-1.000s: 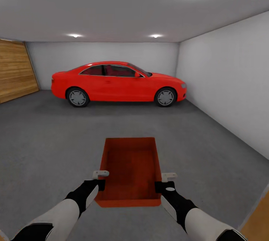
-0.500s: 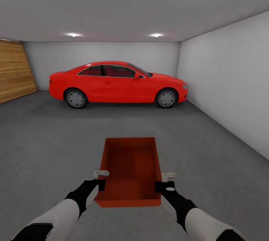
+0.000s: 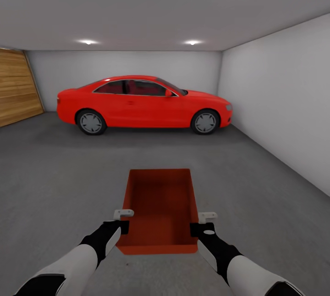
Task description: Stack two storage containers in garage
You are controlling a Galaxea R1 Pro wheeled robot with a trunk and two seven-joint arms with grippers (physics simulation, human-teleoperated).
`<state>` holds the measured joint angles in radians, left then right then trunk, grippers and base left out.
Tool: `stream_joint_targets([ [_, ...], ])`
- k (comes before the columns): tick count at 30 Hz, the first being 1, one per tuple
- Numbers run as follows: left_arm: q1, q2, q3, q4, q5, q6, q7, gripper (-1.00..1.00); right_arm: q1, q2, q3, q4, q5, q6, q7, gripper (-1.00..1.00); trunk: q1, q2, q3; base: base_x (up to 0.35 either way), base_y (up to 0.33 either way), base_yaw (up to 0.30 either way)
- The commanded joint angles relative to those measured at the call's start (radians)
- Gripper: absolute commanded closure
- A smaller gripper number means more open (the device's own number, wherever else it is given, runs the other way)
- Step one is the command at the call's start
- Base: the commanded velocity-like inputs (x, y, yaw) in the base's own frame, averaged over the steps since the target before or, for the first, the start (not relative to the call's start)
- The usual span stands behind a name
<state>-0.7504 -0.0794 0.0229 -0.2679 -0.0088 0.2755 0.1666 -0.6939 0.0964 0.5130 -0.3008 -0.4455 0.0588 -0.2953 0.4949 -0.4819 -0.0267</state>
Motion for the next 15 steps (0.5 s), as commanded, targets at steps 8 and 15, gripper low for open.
stream_joint_targets([
  [8, 0.0, 0.013, -0.001, -0.001, -0.002, 0.007, 0.005, 1.0, -0.002, -0.001, -0.011, -0.036, 0.002, 0.006, -0.004, 1.0, 0.001, -0.002, -0.002, 0.323, 0.0, 0.0],
  [15, 0.0, 0.013, -0.001, 0.0, -0.002, 0.007, 0.005, 1.0, -0.002, -0.001, -0.011, -0.036, 0.002, 0.006, -0.004, 1.0, 0.001, -0.002, -0.002, 0.323, 0.0, 0.0],
])
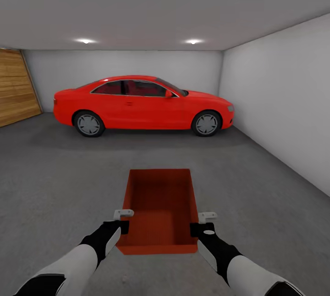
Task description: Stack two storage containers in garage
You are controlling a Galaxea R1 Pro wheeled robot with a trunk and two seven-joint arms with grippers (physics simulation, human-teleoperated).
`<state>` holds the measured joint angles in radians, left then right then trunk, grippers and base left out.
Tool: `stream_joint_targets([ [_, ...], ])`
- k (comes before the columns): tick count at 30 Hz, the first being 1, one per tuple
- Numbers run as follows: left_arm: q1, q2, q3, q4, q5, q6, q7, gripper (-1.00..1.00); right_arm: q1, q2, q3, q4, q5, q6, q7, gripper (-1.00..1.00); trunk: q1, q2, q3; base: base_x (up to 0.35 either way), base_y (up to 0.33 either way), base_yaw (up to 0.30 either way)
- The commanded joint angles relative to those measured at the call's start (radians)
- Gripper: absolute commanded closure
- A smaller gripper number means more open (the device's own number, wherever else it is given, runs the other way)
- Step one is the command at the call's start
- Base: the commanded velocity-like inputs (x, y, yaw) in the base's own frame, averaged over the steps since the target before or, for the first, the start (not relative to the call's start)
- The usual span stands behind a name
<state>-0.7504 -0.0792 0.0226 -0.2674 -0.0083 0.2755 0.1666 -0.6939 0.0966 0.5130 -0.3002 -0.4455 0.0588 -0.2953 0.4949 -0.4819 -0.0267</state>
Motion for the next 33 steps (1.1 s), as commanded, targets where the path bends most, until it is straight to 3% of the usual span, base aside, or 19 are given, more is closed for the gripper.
stream_joint_targets([
  [1, 0.0, 0.013, 0.0, -0.001, -0.002, 0.007, 0.005, 1.0, -0.001, -0.001, -0.011, -0.037, 0.002, 0.006, -0.004, 1.0, 0.001, -0.002, -0.002, 0.323, 0.0, 0.0],
  [33, 0.0, 0.013, 0.0, 0.0, -0.002, 0.007, 0.005, 1.0, -0.002, -0.001, -0.011, -0.037, 0.002, 0.006, -0.004, 1.0, 0.001, -0.002, -0.002, 0.323, 0.0, 0.0],
])
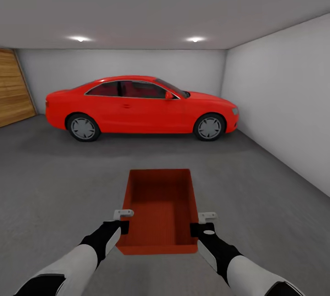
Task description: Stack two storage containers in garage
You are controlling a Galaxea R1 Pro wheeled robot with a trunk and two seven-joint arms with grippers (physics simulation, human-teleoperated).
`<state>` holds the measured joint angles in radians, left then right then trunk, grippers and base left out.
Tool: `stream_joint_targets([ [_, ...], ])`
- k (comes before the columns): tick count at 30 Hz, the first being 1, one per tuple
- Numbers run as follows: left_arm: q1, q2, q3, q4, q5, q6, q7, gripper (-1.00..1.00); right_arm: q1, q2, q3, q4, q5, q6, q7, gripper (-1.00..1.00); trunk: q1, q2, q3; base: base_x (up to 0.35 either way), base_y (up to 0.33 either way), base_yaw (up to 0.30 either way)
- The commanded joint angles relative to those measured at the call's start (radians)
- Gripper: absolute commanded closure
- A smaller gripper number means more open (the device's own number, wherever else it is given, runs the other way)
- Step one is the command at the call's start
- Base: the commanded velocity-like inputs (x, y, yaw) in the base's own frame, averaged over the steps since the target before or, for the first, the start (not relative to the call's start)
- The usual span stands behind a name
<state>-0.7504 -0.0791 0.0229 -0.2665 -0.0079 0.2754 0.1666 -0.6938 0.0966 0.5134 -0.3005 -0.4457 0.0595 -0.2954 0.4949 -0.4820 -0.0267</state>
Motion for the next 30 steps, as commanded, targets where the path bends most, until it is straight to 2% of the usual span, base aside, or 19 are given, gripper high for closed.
stream_joint_targets([
  [1, 0.0, 0.013, 0.0, 0.0, -0.002, 0.007, 0.005, 1.0, -0.002, -0.001, -0.012, -0.036, 0.002, 0.006, -0.004, 1.0, 0.001, -0.002, -0.002, 0.323, 0.0, 0.0],
  [18, 0.0, 0.013, 0.0, 0.0, -0.001, 0.007, 0.005, 1.0, -0.002, -0.001, -0.012, -0.036, 0.002, 0.005, -0.005, 1.0, 0.001, -0.002, -0.002, 0.323, 0.0, -0.008],
  [30, 0.0, 0.013, 0.0, 0.0, -0.001, 0.007, 0.005, 1.0, -0.002, -0.001, -0.012, -0.036, 0.002, 0.006, -0.005, 1.0, 0.001, -0.002, -0.002, 0.323, 0.0, -0.253],
])
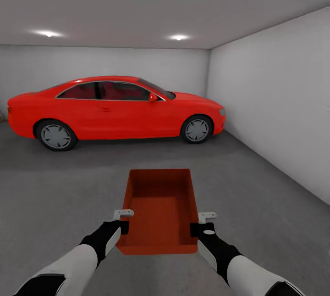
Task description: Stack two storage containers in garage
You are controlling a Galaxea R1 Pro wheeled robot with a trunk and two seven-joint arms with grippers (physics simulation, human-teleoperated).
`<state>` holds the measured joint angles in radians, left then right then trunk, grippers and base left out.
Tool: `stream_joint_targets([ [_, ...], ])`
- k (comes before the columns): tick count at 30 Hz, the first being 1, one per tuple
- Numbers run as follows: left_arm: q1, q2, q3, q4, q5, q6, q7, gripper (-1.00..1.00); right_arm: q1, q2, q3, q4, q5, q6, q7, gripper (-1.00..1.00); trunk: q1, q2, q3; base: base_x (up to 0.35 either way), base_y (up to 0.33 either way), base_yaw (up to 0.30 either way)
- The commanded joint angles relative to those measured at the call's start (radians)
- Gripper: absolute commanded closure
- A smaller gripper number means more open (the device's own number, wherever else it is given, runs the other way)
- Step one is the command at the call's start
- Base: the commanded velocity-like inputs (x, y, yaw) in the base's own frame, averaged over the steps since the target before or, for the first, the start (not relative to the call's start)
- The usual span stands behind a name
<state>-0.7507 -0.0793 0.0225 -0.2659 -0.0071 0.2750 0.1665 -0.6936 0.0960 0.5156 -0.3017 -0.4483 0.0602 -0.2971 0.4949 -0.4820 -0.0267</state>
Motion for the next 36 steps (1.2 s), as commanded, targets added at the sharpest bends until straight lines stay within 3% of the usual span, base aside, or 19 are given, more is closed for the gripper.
stream_joint_targets([
  [1, 0.001, 0.013, 0.0, -0.001, -0.002, 0.007, 0.005, 1.0, -0.002, -0.001, -0.014, -0.035, 0.005, 0.006, -0.004, 1.0, 0.001, -0.002, -0.002, 0.323, 0.0, -0.288],
  [36, 0.001, 0.013, 0.0, 0.001, -0.001, 0.007, 0.005, 1.0, -0.002, -0.001, -0.014, -0.035, 0.005, 0.006, -0.002, 1.0, 0.001, -0.002, -0.002, 0.323, 0.0, -0.289],
])
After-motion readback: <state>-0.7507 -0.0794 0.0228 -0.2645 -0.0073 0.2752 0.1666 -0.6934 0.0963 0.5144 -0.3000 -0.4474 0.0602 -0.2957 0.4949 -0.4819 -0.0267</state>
